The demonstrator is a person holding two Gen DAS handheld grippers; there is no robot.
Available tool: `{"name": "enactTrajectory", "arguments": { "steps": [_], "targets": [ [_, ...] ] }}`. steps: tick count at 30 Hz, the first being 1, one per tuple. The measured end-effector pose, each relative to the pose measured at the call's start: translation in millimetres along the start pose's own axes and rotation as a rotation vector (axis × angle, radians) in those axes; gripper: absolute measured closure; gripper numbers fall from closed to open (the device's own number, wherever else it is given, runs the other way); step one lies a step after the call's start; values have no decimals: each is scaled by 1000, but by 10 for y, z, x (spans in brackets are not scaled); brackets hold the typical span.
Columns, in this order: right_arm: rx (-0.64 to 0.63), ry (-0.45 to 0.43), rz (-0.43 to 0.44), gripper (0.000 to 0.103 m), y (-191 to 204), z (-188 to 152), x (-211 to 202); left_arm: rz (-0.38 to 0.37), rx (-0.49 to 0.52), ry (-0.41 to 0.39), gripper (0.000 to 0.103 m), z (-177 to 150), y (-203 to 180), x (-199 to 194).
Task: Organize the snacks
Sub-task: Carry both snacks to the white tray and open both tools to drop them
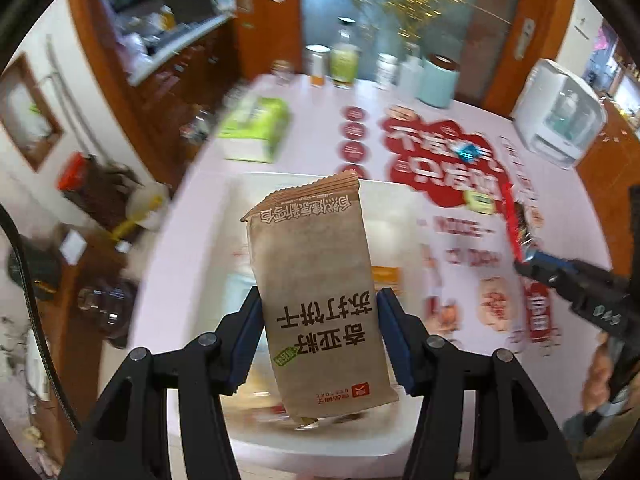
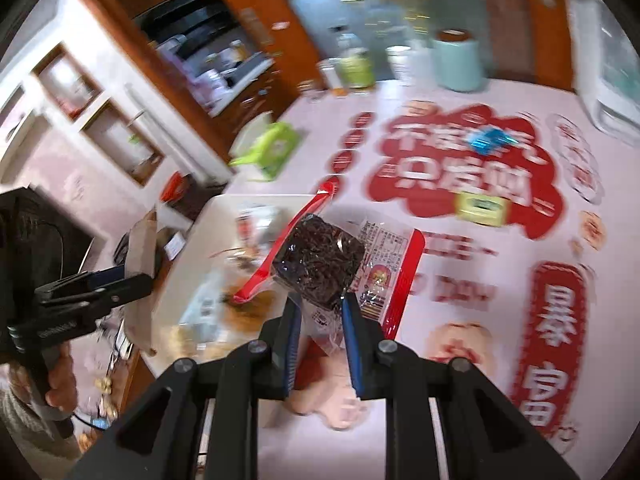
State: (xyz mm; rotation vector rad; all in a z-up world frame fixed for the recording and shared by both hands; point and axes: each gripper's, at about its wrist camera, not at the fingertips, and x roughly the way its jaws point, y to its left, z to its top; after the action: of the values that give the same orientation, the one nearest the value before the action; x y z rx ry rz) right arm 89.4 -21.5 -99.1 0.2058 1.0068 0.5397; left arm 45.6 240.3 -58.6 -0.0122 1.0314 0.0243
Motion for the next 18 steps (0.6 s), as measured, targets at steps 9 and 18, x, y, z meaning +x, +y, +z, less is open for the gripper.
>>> {"name": "enactTrajectory", "arguments": {
  "steps": [9,18],
  "targets": [
    [-149,-19,-7,77,995,110,315,16,51,-47,15,-47,514,-83],
    [-49,-9,-23,51,1087,32,367,13,117,-97,5,-45,578,-91]
  ]
}}
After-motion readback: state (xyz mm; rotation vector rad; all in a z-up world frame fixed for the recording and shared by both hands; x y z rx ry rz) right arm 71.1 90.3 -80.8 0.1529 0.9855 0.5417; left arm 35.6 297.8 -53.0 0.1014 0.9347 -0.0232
